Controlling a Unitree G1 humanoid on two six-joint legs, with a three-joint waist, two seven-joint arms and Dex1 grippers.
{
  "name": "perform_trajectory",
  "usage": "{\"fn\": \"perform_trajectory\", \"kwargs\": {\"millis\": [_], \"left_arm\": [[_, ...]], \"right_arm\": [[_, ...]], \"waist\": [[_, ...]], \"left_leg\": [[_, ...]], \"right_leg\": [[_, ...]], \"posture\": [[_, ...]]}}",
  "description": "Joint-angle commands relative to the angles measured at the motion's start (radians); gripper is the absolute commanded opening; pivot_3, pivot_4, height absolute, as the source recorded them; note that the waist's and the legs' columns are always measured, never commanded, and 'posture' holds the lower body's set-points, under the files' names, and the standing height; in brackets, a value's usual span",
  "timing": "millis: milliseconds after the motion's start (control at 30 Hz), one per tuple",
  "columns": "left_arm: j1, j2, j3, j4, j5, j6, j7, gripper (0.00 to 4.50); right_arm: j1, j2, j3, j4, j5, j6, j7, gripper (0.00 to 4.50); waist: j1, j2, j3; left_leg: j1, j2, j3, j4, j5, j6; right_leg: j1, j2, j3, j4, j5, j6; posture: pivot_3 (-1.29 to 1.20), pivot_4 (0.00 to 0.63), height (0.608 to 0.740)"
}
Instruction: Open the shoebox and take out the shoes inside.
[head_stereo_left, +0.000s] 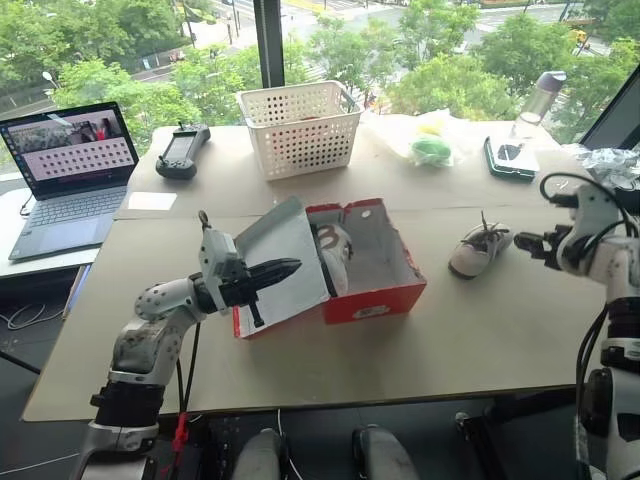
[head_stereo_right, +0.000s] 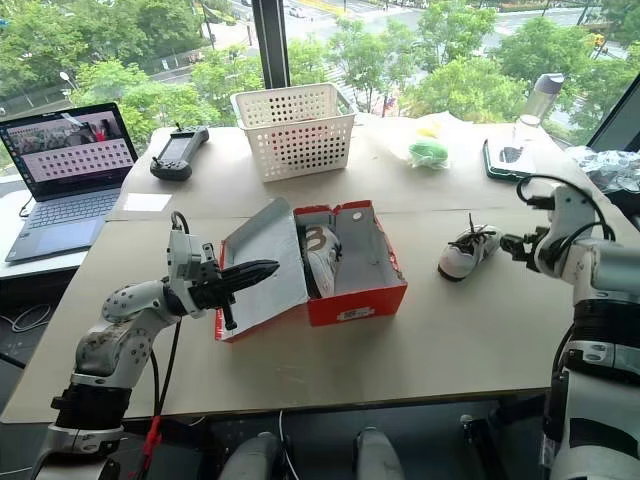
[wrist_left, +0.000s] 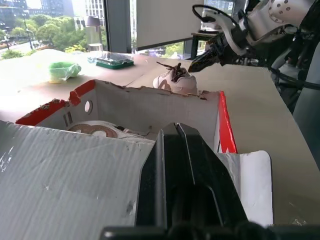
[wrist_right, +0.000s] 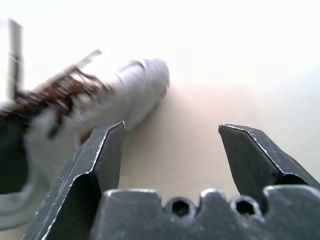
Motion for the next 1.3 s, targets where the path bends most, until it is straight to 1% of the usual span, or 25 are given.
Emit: {"fn": "perform_trajectory", "kwargs": {"millis": [33, 133, 167, 200, 233, 300, 367, 400, 467, 567, 767, 867, 967, 1200, 1300], "left_arm": [[-0.010, 0.007, 0.003, -0.022, -0.004, -0.002, 0.000, 0.00], [-0.010, 0.005, -0.003, -0.020, -0.002, -0.003, 0.002, 0.00], [-0.011, 0.004, -0.005, -0.019, -0.001, -0.003, 0.003, 0.00], [-0.011, 0.003, -0.007, -0.020, 0.000, -0.004, 0.004, 0.00], [-0.010, 0.003, -0.007, -0.020, 0.000, -0.004, 0.004, 0.00], [-0.009, 0.004, -0.006, -0.022, -0.001, -0.003, 0.005, 0.00], [-0.009, 0.005, -0.006, -0.022, -0.001, -0.003, 0.006, 0.00], [-0.009, 0.006, -0.006, -0.022, -0.001, -0.003, 0.006, 0.00], [-0.007, 0.007, -0.006, -0.022, 0.000, -0.003, 0.008, 0.00], [-0.003, 0.008, -0.006, -0.026, 0.001, -0.003, 0.012, 0.00], [0.013, 0.015, -0.004, -0.043, 0.002, -0.003, 0.016, 0.00], [0.019, 0.016, -0.005, -0.042, 0.007, -0.007, 0.018, 0.00], [0.019, 0.015, -0.007, -0.042, 0.007, -0.009, 0.023, 0.00], [0.017, 0.017, -0.010, -0.040, 0.011, -0.012, 0.028, 0.00], [0.012, 0.018, -0.010, -0.040, 0.011, -0.009, 0.031, 0.00]], "right_arm": [[-0.060, 0.085, 0.026, -0.144, 0.109, 0.140, 0.003, 3.63], [-0.055, 0.167, 0.078, -0.179, 0.116, 0.196, -0.038, 4.39], [-0.051, 0.186, 0.091, -0.187, 0.118, 0.209, -0.043, 4.49], [-0.037, 0.202, 0.115, -0.188, 0.114, 0.215, -0.047, 4.49], [-0.018, 0.210, 0.161, -0.187, 0.106, 0.221, -0.047, 4.49], [0.010, 0.217, 0.240, -0.177, 0.091, 0.229, -0.042, 4.49], [0.020, 0.219, 0.271, -0.166, 0.084, 0.232, -0.039, 4.49], [0.023, 0.224, 0.276, -0.149, 0.078, 0.235, -0.044, 4.49], [0.026, 0.232, 0.287, -0.119, 0.069, 0.238, -0.050, 4.49], [0.021, 0.263, 0.279, -0.093, 0.076, 0.271, -0.055, 4.49], [0.018, 0.341, 0.212, -0.080, 0.120, 0.376, -0.046, 4.49], [0.017, 0.370, 0.196, -0.066, 0.146, 0.389, -0.042, 4.49], [0.012, 0.399, 0.197, -0.041, 0.129, 0.387, -0.050, 4.49], [0.017, 0.434, 0.251, 0.031, 0.091, 0.317, -0.052, 4.49], [0.032, 0.422, 0.331, 0.082, 0.024, 0.222, -0.055, 4.49]], "waist": [[0.001, 0.000, 0.000], [0.014, 0.000, 0.000], [0.020, 0.000, 0.000], [0.022, 0.000, 0.000], [0.025, 0.000, 0.000], [0.027, 0.000, 0.000], [0.027, 0.000, 0.000], [0.027, 0.000, 0.000], [0.026, 0.000, 0.000], [0.026, 0.000, 0.000], [0.021, 0.000, 0.000], [0.022, 0.000, 0.000], [0.022, 0.000, 0.000], [0.021, 0.000, 0.000], [0.020, 0.000, 0.000]], "left_leg": [[0.000, 0.000, -0.001, 0.000, 0.000, 0.000], [0.000, 0.001, -0.003, 0.001, 0.000, 0.000], [0.000, 0.000, -0.003, 0.001, 0.000, 0.000], [-0.001, 0.000, -0.001, 0.001, 0.000, 0.000], [-0.002, -0.001, 0.000, 0.002, 0.000, 0.000], [-0.005, -0.002, 0.000, 0.004, 0.000, 0.000], [-0.009, -0.003, 0.001, 0.005, 0.000, 0.000], [-0.011, -0.003, 0.001, 0.006, 0.000, 0.000], [-0.016, -0.003, 0.001, 0.007, 0.000, 0.000], [-0.016, -0.002, 0.004, 0.008, 0.000, 0.000], [-0.015, -0.001, 0.003, 0.008, 0.000, 0.000], [-0.015, -0.001, 0.003, 0.009, 0.000, 0.000], [-0.015, -0.001, 0.003, 0.009, 0.000, 0.000], [-0.015, -0.001, 0.004, 0.010, 0.000, 0.000], [-0.015, -0.001, 0.004, 0.010, 0.000, 0.000]], "right_leg": [[0.001, 0.001, 0.000, 0.000, 0.000, 0.000], [0.002, -0.001, -0.005, 0.000, -0.001, -0.003], [0.002, -0.003, -0.006, 0.000, -0.002, -0.005], [0.001, -0.005, -0.006, 0.000, -0.002, -0.009], [0.001, -0.006, -0.006, 0.000, -0.002, -0.009], [0.000, -0.007, -0.006, -0.001, -0.001, -0.009], [-0.002, -0.008, -0.006, -0.001, 0.001, -0.005], [-0.005, -0.008, -0.006, -0.001, 0.003, -0.002], [-0.011, -0.007, -0.006, 0.000, 0.004, -0.001], [-0.011, -0.005, -0.007, 0.001, 0.004, -0.001], [-0.011, -0.003, -0.007, 0.003, 0.005, -0.003], [-0.011, -0.003, -0.007, 0.003, 0.005, -0.003], [-0.011, -0.004, -0.007, 0.003, 0.005, -0.003], [-0.010, -0.003, -0.007, 0.004, 0.005, -0.003], [-0.010, -0.003, -0.007, 0.004, 0.005, -0.003]], "posture": [[0.00, 0.150, 0.733], [0.00, 0.150, 0.733], [0.00, 0.150, 0.733], [0.00, 0.150, 0.733], [0.00, 0.150, 0.733], [0.00, 0.150, 0.733], [0.00, 0.150, 0.733], [0.00, 0.150, 0.733], [0.00, 0.150, 0.733], [0.00, 0.150, 0.733], [0.00, 0.150, 0.733], [0.00, 0.150, 0.733], [0.00, 0.150, 0.733], [0.00, 0.150, 0.733], [0.00, 0.150, 0.733]]}}
